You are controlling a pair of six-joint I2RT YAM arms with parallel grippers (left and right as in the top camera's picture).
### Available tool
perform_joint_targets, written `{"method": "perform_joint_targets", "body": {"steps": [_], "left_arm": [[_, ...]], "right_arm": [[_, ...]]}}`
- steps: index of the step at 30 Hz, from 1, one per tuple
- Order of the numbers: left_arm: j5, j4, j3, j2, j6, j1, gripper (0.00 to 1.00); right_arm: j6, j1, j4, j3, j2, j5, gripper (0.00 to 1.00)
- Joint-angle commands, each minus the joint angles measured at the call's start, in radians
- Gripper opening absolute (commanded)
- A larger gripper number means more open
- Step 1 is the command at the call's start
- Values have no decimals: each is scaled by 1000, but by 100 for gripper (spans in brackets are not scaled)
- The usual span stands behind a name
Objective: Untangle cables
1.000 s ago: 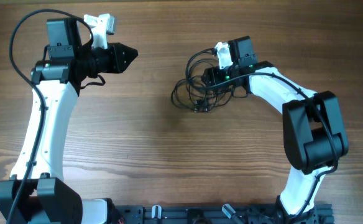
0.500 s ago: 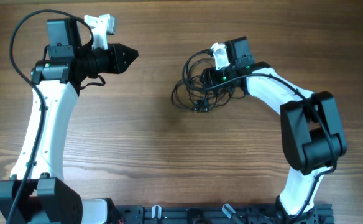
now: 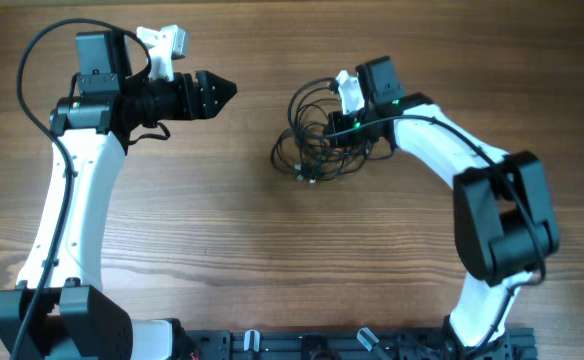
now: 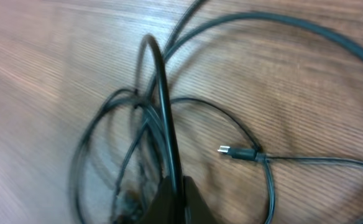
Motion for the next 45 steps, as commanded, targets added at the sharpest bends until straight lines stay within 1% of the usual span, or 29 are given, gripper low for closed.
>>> {"method": "perform_joint_targets", "body": {"steps": [1, 4, 7, 10, 14, 16, 21, 24, 25, 26, 27, 28, 30, 32, 33, 34, 35, 36, 38, 40, 41, 43, 45], "left_arm": [[46, -25, 5, -17, 18, -23, 84], [44, -48, 4, -9, 72, -87, 85], [43, -23, 4, 29, 96, -177, 86], [50, 69, 4, 101, 95, -260, 83], [101, 179, 4, 180, 94, -311, 81], [102, 200, 4, 207, 95, -318, 76], [102, 252, 4, 256, 95, -323, 75], [102, 291, 4, 262, 95, -326, 78], [102, 312, 4, 262, 95, -326, 78], [102, 333, 4, 262, 95, -327, 69], [102, 346, 4, 262, 95, -328, 63], [102, 353, 4, 262, 95, -332, 62], [102, 367, 4, 262, 95, -346, 70], [102, 377, 4, 262, 95, -361, 71], [102, 381, 4, 262, 95, -367, 69], [101, 385, 4, 262, 96, -374, 53], [92, 385, 4, 262, 96, -378, 24], [75, 380, 4, 262, 95, -378, 4], [-4, 357, 4, 262, 95, -375, 4], [-76, 326, 4, 262, 95, -362, 4], [-103, 307, 4, 262, 95, -345, 4], [-119, 259, 4, 262, 95, -251, 4], [-119, 217, 4, 262, 95, -154, 4]], "right_arm": [[14, 4, -147, 212, -199, -16, 4], [-11, 4, -315, 357, -303, 28, 4], [-10, 4, -397, 379, -409, 71, 4], [-12, 4, -456, 379, -465, 96, 4], [-11, 4, -483, 379, -486, 94, 4], [-8, 4, -489, 379, -492, 87, 4], [-9, 4, -491, 379, -528, 84, 4], [-8, 4, -497, 379, -540, 64, 4], [-9, 4, -501, 379, -542, 65, 4], [-9, 4, -508, 379, -542, 64, 4], [-9, 4, -514, 379, -542, 64, 4], [-9, 4, -520, 379, -542, 61, 4], [-9, 4, -519, 379, -542, 49, 4], [-8, 4, -520, 379, -543, 37, 4], [-8, 4, -520, 379, -544, 28, 4], [-7, 4, -520, 379, -545, 26, 4], [-8, 4, -520, 379, -545, 26, 4], [-7, 4, -520, 379, -545, 26, 4], [-3, 4, -523, 379, -545, 32, 4], [24, 4, -529, 379, -545, 92, 4], [40, 3, -537, 379, -545, 148, 4], [87, -24, -589, 379, -544, 358, 4], [126, -77, -626, 378, -544, 478, 4]]}}
